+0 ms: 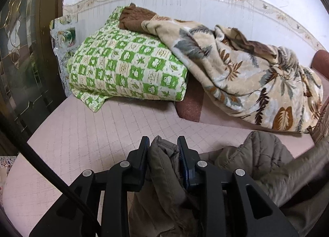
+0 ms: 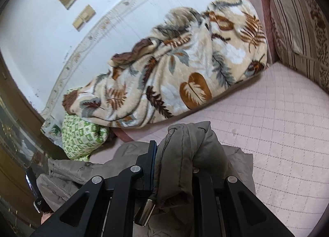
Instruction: Fold large clothes
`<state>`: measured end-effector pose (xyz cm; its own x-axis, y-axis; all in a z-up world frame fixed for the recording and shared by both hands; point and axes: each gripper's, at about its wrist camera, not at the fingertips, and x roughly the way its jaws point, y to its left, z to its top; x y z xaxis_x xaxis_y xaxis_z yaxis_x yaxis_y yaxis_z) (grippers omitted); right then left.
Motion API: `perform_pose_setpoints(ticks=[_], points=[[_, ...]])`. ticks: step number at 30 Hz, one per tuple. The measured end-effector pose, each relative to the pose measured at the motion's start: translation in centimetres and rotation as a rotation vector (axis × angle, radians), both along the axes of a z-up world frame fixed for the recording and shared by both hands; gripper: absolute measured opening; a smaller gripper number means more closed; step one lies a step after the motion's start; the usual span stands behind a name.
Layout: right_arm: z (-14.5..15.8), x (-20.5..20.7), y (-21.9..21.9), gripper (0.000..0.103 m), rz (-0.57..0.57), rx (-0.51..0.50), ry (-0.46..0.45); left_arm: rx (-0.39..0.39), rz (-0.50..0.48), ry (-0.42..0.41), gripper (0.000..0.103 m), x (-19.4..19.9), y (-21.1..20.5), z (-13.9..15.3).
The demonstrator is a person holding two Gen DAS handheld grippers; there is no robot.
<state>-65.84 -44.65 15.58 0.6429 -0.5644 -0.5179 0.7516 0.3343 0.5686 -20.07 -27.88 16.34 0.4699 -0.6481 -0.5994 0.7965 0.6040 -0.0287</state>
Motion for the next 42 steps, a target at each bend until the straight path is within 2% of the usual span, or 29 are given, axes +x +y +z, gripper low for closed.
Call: perform_pose_setpoints(ticks=[8,15,22,34,42], points=[[-4.0,1.5,-3.5,0.017,-0.039,0.099,0.028,0.065,0.024,0.024,0.028,1.5,-2.4,-3.2],[-5.9,2.0,-5.4,0.022,-0.039,0.185,0.012,0.091,0.05,0.09,0.041,3.4,-3.1,-4.8],[-5.6,1.2,-6.0,0.025,-0.028,0.229,-0.037,0.063,0.061,0.09,0.043,4.0,-2.6,-3.3],[-4.0,-0.5,-5.7,0.033,-0.02,0.285,-0.127,0.028,0.047,0.046,0.043,2.9,-1.2,-0.1],[-2.6,-2.1,-4.8,0.033,-0.01,0.303,-0.159,-0.008,-0.034,0.003,0.043,-0.4,-0.2,2.7]])
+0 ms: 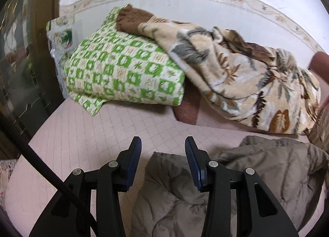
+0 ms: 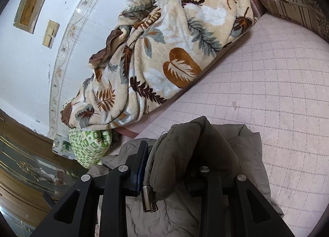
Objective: Fold large clothes
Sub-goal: 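Open both grippers to release the folded jacket, then press the folded jacket flat with both open grippers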
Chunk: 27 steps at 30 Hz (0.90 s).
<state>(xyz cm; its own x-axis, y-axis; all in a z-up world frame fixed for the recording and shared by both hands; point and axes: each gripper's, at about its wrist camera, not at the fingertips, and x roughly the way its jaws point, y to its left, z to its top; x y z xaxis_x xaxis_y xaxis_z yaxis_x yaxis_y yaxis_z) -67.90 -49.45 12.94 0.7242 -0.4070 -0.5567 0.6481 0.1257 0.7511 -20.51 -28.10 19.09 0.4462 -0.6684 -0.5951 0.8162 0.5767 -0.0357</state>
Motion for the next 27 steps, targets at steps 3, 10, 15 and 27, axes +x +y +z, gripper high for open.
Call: perform_pose_setpoints(ticks=[3,10,15,27], points=[[0.1,-0.7,0.2,0.039,-0.007,0.012,-0.033,-0.009,-0.037,-0.014,0.043,-1.6,0.2,0.8],[2.9,-2.8,1.1,0.052,-0.036,-0.072,-0.047,-0.009,-0.113,-0.034,0.043,-4.7,0.0,1.3],[4.1,1.2,3.7,0.052,0.11,-0.18,0.082,0.045,-0.216,-0.035,0.043,-8.2,-1.3,-0.4],[-0.4,16.5,10.4,0.052,0.409,-0.362,0.42,0.272,-0.265,-0.031,0.043,-11.3,-6.1,-7.7]])
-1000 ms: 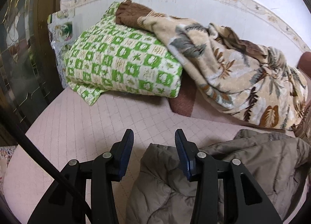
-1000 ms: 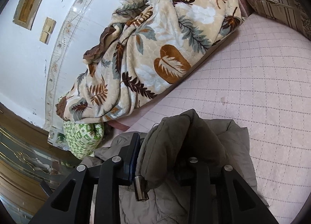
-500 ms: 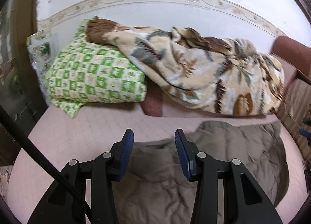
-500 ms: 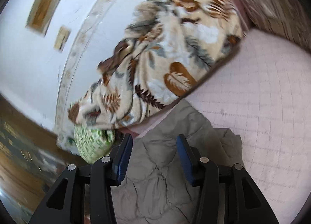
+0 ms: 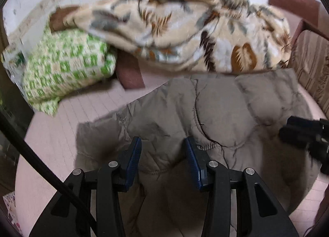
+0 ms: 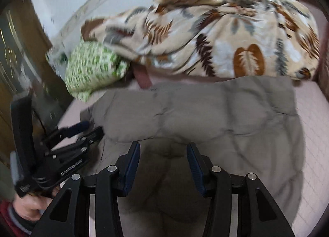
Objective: Fold large clothes
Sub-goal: 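Press the folded jacket flat with both open grippers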
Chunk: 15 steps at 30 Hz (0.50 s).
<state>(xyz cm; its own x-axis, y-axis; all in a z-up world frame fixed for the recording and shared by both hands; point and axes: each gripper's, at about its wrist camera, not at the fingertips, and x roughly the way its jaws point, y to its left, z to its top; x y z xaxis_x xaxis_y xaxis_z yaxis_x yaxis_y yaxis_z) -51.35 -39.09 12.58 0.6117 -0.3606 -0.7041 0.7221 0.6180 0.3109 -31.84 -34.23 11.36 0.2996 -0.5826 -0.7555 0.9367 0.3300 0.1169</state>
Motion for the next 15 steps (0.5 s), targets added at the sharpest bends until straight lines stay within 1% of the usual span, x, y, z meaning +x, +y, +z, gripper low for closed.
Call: perform_pose_setpoints(ticks=[2,3,4,6,11,15], points=[[-1.7,1.9,-0.9,0.052,-0.012,0.001,0.076,0.055,0.015,0.029,0.043,1.0,-1.2,-1.4],[-2.4,2.3,-1.3,0.052,-0.02,0.009,0.094,0.076,0.012,0.046,0.043,1.4,-1.8,-2.2],[-3.3,2.6,-2.0,0.052,-0.022,0.024,0.104,0.086,0.013,0.049,0.046,1.8,-2.1,-2.6],[-4.9,3.3,-3.2,0.052,-0.016,0.042,0.145,0.094,0.018,0.062,0.048,2.4,-2.7,-3.7],[-7.0,4.4,-4.5,0.052,-0.012,0.046,0.208,0.097,0.03,0.098,0.053,3.5,-3.8,-5.5],[-8.4,4.6,-5.2,0.052,-0.014,0.062,0.222,0.103,0.038,0.131,0.056,4.2,-4.8,-6.7]])
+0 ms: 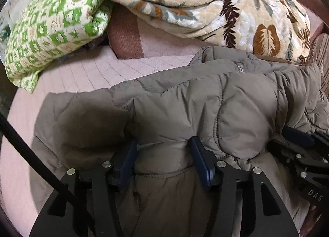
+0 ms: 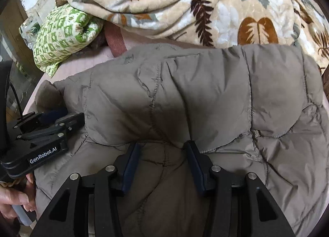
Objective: Fold large clothes
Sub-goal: 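Press the folded jacket flat with both open grippers, then smooth the grey jacket bundle with both open grippers, pushing it straight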
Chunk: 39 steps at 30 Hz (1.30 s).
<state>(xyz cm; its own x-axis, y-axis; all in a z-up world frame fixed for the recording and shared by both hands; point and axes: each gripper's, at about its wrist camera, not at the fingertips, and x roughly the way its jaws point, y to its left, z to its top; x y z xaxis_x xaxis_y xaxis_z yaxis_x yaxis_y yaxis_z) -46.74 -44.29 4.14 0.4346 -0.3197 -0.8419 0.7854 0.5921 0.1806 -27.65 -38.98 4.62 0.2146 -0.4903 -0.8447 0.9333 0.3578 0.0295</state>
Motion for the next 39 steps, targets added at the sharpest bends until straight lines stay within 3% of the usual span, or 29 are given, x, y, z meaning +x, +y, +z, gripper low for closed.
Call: perform_pose_setpoints(ticks=[6,9,15,21,24,28,32,39], points=[[-1.0,0.7,-0.8,0.052,-0.014,0.035,0.024,0.035,0.029,0.006,0.057,0.3,-1.1,-1.0],[0.1,0.9,-0.8,0.052,-0.035,0.046,0.037,0.035,0.064,0.025,0.057,0.3,-0.7,0.0],[4.8,-3.3,3.6,0.053,-0.03,-0.023,-0.092,-0.111,0.043,-0.01,0.057,-1.5,6.1,4.5],[6.4,-9.6,9.2,0.053,-0.061,-0.1,-0.16,-0.177,0.055,-0.053,0.057,-2.9,13.3,5.5],[6.0,-12.1,10.9,0.054,-0.105,-0.123,-0.19,-0.198,0.083,-0.079,0.057,-3.5,16.0,5.2],[4.5,-13.8,11.0,0.054,-0.154,-0.107,-0.188,-0.204,0.122,-0.054,0.057,-2.8,17.4,4.1],[2.7,-13.3,10.2,0.054,-0.142,-0.085,-0.15,-0.175,0.147,-0.009,0.057,-1.8,16.8,1.6],[0.0,-12.7,8.7,0.059,-0.131,-0.023,-0.133,-0.175,0.125,-0.002,0.06,-1.3,15.9,-0.8]])
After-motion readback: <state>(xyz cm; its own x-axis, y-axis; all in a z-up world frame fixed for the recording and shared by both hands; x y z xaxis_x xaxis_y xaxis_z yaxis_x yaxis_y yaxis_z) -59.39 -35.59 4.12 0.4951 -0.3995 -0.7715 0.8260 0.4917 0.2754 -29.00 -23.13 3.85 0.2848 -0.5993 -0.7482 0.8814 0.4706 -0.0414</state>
